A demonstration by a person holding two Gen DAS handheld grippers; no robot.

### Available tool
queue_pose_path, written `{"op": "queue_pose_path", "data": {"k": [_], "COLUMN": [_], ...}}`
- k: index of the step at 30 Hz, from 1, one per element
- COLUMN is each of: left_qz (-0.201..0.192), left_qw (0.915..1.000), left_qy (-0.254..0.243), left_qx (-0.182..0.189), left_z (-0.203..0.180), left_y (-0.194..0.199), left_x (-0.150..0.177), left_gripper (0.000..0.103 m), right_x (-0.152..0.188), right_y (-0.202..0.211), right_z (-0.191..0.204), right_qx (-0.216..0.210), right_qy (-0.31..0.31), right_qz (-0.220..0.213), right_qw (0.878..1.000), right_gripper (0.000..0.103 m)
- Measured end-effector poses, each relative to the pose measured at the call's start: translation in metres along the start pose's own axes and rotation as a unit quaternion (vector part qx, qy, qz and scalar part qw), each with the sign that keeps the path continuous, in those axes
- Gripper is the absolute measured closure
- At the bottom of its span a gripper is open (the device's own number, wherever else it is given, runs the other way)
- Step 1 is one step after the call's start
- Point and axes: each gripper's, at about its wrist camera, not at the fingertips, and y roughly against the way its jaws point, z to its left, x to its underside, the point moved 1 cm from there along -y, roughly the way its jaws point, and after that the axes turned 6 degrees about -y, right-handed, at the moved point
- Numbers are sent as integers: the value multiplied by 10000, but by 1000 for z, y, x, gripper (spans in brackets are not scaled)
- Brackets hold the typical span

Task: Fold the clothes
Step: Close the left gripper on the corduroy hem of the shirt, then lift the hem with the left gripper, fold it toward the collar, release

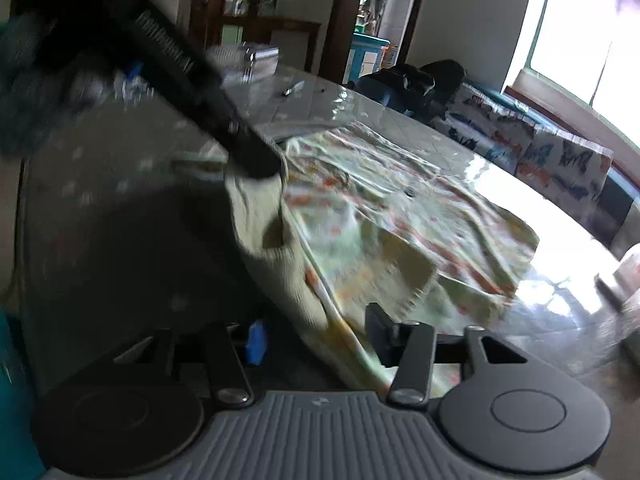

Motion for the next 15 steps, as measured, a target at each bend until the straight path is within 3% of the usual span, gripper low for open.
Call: {"op": "queue_pose_path", "data": {"k": [2,4,6,8,9,15], "left_qz": [5,-12,-79,-243,-293,-514], "left_qw": [9999,9997,9989,9958,9939,9756], "left_qy": [-93,-225,-387,-700,-841,-1662], "left_qx": [-39,-129,-269,-530,-646,-1342], "left_z": [0,2,4,4,4,2], "left_y": [1,6,14,24,26,31], "left_x": [2,7,14,24,29,52], "left_gripper": [91,87,77,54,49,44], "right_x": [-8,-14,-19,-24,-27,-40], "right_y": [-9,-10,-10,-9,-9,-7], "right_z": [-5,-11,-18,-24,-27,-43], "right_qx": [-153,-227,-286,-345,-374,-454], "right_qy": [-259,-465,-660,-855,-952,-1379], "right_qz": [44,24,-8,-41,-57,-184], "right_qw": [9995,9987,9974,9957,9947,9892], "right_gripper": [80,85,89,89,90,91]}}
